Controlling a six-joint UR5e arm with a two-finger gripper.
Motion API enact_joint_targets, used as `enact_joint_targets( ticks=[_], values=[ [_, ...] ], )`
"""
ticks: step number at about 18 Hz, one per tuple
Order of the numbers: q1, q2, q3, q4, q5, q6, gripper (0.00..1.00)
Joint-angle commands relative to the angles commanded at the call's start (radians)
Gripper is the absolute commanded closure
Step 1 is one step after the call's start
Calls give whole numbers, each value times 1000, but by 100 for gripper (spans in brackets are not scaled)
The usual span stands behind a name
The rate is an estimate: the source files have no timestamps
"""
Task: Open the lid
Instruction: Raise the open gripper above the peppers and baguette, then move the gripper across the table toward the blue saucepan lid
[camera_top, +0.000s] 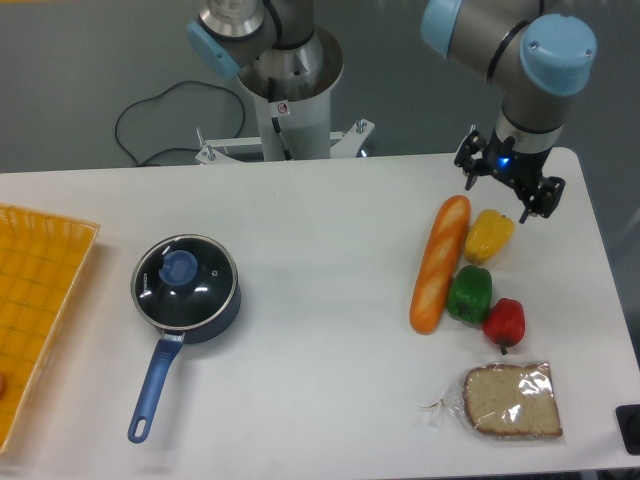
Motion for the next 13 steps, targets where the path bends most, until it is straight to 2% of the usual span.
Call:
enact_joint_targets(
  ticks=[7,13],
  values=[
    [-34,18,3,-5,-11,-126,0],
    [-118,45,-21,-11,-14,-150,0]
  ],
)
